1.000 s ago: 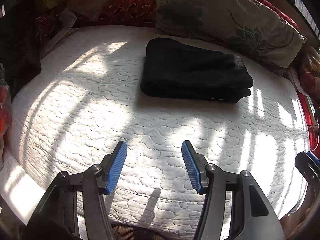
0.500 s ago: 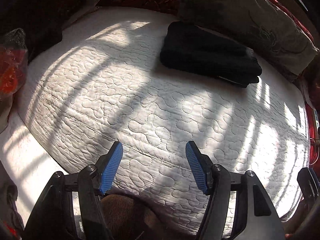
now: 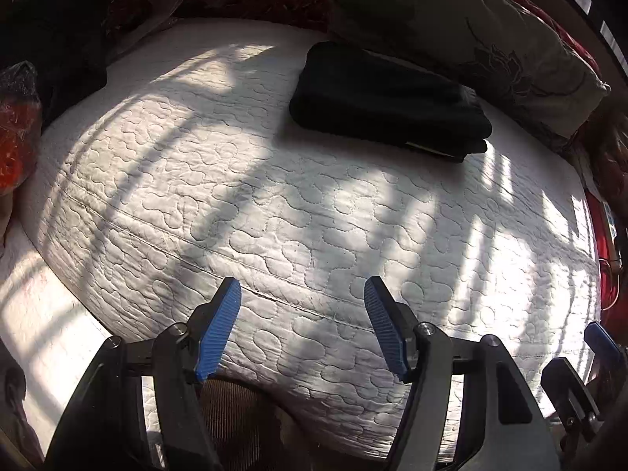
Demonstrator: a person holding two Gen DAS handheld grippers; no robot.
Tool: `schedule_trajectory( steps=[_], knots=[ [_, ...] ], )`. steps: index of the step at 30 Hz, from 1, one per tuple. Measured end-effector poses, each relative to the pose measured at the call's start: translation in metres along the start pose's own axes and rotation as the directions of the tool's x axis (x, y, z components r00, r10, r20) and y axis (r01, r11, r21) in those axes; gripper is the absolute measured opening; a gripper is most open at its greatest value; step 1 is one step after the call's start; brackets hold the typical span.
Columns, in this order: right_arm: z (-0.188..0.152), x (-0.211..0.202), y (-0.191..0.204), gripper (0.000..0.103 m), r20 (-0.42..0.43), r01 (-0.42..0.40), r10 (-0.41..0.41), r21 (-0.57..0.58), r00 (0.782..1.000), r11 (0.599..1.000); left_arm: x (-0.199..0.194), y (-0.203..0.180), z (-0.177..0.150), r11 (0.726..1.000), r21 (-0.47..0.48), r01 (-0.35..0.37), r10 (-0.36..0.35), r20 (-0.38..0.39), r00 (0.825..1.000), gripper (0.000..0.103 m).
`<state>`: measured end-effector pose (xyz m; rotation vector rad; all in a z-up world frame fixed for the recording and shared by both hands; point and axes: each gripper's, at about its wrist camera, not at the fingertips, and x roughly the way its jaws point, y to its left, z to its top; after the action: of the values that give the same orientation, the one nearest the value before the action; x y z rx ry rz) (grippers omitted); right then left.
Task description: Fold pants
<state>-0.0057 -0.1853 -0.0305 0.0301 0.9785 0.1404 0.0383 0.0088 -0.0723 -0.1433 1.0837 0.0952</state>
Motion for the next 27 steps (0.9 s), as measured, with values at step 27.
schedule_trajectory(
  steps=[27],
  knots=[
    [0.001,-0.039,-0.014,0.103,0.257,0.117,-0.139,0.100,0.956,0.988,-0.035,-0.019,0.004,0.991,0.089,-0.101,0.088,0.138,0.987,0.065]
  ],
)
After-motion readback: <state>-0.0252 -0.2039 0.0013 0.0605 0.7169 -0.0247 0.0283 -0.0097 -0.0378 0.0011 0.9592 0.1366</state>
